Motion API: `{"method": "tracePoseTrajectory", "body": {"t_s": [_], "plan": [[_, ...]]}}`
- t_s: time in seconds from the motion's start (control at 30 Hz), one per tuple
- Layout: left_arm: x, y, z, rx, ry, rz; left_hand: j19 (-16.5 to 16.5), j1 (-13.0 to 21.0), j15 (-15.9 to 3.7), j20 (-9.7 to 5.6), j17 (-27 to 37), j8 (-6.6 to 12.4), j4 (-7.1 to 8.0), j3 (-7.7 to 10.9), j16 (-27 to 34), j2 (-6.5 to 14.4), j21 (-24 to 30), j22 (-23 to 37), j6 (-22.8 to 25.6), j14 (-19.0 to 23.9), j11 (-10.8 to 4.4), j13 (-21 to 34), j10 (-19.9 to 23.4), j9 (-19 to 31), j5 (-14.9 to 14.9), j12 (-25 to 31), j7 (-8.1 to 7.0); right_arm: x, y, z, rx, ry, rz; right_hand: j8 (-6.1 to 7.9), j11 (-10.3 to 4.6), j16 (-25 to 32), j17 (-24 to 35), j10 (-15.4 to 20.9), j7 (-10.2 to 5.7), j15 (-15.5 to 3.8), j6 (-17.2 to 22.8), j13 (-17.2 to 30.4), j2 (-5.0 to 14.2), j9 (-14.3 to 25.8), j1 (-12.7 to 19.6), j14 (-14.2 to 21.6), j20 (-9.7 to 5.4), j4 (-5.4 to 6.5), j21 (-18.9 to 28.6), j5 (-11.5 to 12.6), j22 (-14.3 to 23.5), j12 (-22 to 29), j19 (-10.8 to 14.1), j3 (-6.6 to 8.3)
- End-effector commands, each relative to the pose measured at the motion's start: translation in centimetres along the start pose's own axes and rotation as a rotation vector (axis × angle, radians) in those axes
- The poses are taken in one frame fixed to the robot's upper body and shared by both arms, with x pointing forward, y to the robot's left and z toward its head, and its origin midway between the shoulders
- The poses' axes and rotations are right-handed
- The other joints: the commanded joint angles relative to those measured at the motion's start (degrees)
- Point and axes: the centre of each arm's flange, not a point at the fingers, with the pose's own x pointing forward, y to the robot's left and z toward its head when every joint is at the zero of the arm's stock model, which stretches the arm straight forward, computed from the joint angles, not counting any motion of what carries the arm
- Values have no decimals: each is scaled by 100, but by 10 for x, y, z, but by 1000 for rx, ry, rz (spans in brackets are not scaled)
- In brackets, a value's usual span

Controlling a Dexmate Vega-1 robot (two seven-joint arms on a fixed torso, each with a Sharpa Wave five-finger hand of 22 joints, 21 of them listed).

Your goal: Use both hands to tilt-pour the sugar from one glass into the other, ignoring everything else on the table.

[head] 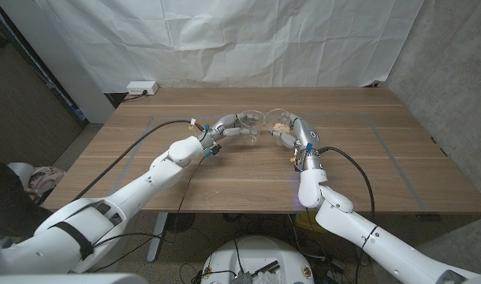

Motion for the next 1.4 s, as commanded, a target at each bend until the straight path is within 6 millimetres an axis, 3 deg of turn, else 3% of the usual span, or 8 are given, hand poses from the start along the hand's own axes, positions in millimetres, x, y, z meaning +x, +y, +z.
{"method": "tracePoseTrajectory", "body": {"t_s": [0.03,0.57,1.0,1.4], "plan": [[-6,-2,-2,-2,8,4,-7,-106,-529,9,2,19,14,-35,-18,147,32,9,88,40,15,14,48,17,-11,-8,21,11,-15,11,-155,-53,-23,-5,-2,-14,27,3,11,-862,74,37,72,24,24,61,-51,18,63,41,21,50,15,-44],[4,3,2,-3,-16,16,-17,-113,-529,14,3,13,12,-36,-24,166,44,11,103,47,4,21,57,18,-10,-26,29,19,-14,23,-307,-113,-41,-42,-23,-54,95,-12,-15,-868,81,75,99,42,49,99,-110,35,106,40,23,88,-30,-110],[19,-5,9,-16,-56,-20,-19,-115,-538,18,2,11,7,-38,-28,169,53,13,118,54,3,27,74,19,-11,-34,20,30,-14,30,-390,-131,-17,-71,-26,-93,149,-29,-16,-875,92,105,131,58,68,137,-146,53,141,40,4,114,-49,-168],[21,-6,10,-18,-60,-23,-28,-121,-536,5,0,4,4,-43,-35,170,60,13,122,54,4,32,75,20,-11,-48,17,34,-18,38,-481,-173,-33,-93,-44,-136,188,-44,-37,-881,96,128,146,71,78,138,-171,67,161,40,-10,129,-87,-219]]}}
